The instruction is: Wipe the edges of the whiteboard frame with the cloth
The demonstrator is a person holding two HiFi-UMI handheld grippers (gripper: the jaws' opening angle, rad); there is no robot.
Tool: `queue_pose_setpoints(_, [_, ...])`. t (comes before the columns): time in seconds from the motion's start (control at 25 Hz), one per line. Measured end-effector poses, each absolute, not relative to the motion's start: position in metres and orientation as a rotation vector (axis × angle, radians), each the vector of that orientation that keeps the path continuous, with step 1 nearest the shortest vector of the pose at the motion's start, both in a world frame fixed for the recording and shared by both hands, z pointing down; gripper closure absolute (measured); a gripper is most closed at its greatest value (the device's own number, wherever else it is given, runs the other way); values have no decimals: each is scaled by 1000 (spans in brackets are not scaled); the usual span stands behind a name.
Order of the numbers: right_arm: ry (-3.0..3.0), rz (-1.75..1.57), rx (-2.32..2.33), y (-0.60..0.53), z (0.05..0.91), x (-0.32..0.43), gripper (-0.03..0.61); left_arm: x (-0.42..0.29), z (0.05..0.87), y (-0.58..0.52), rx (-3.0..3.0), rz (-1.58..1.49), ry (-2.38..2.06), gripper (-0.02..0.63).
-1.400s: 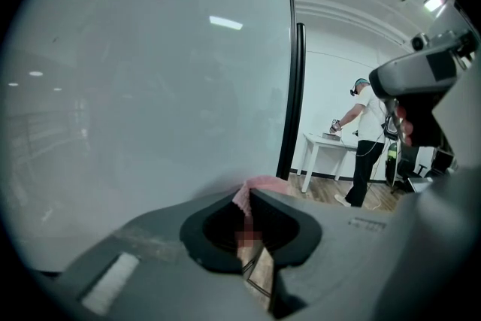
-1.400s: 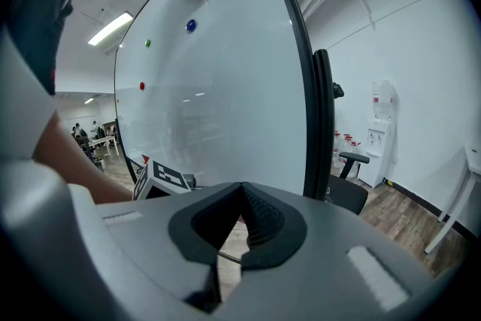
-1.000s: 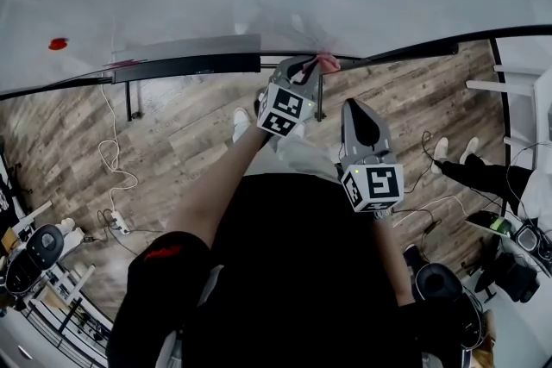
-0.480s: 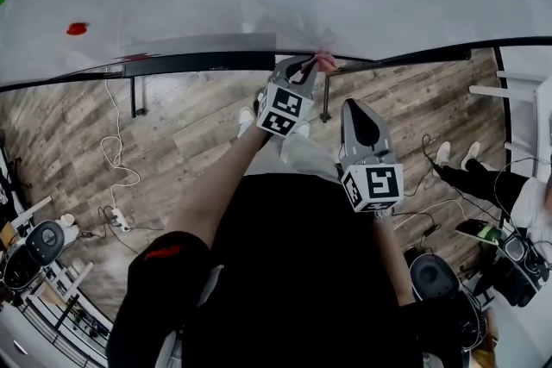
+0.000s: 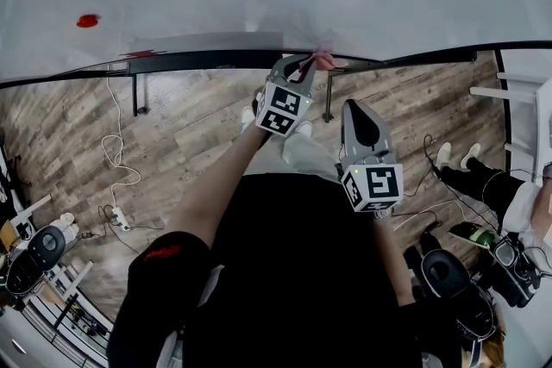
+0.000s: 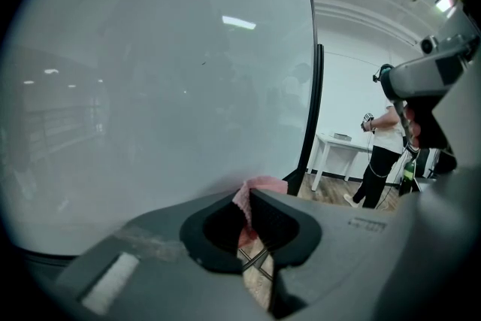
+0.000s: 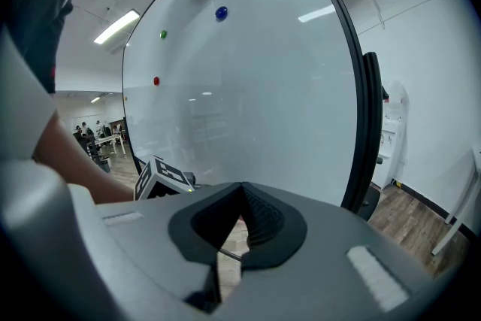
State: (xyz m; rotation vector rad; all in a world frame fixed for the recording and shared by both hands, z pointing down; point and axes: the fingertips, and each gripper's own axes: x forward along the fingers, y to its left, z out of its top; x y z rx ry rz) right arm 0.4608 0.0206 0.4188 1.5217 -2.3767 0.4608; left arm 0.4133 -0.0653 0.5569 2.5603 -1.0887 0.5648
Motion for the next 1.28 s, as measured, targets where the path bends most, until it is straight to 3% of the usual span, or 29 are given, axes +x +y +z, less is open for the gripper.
queue_pose_setpoints(1.28, [-2398,466,1473,21,420,397,577,338,551,-68,2535,581,-1149,597])
